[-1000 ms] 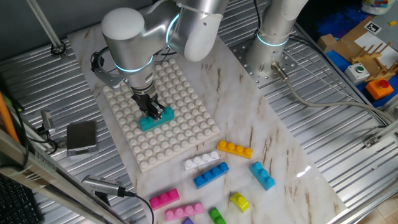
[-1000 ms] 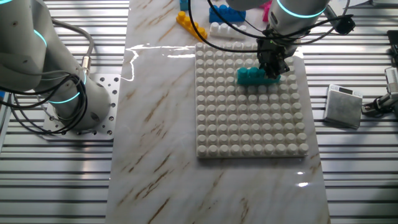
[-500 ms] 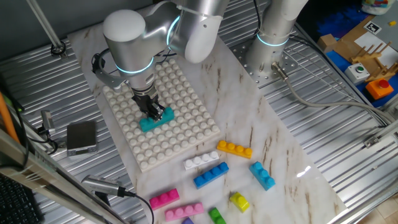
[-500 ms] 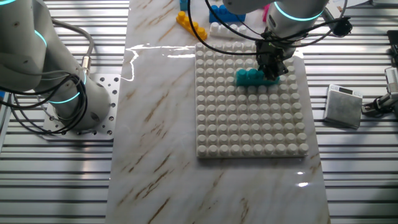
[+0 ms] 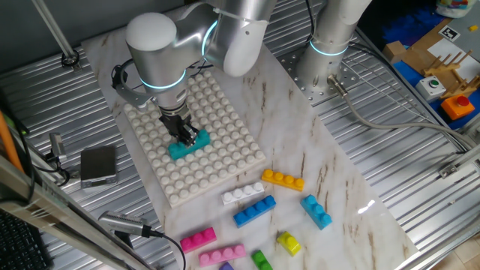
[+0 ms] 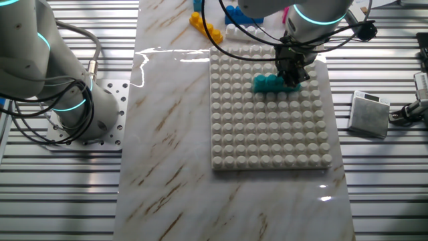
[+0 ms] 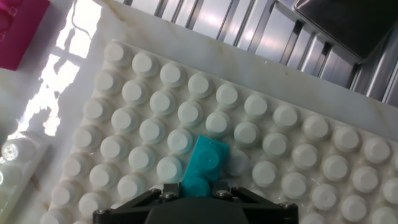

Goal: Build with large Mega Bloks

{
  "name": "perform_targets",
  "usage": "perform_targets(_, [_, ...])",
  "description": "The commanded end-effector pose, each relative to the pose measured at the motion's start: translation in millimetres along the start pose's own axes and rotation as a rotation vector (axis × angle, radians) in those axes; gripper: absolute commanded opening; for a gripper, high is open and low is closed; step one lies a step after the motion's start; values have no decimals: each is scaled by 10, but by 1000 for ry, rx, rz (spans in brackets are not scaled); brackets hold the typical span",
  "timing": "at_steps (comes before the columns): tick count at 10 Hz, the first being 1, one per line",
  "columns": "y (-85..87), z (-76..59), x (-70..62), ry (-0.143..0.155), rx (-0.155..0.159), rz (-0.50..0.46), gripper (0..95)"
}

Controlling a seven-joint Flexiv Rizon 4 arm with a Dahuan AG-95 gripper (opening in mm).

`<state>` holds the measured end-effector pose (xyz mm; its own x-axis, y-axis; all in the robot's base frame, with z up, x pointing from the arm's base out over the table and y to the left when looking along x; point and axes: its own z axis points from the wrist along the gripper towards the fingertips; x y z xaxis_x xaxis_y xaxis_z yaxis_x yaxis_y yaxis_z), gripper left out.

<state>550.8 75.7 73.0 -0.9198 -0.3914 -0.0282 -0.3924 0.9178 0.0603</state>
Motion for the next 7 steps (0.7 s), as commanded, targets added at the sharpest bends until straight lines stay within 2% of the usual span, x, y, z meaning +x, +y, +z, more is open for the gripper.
perform_targets(1, [0,23,-2,2,5,-5,0])
perform_targets(5, [3,44,-6,2,21,-25,0])
perform_targets(7, [21,55,-21,11,59,-37,0])
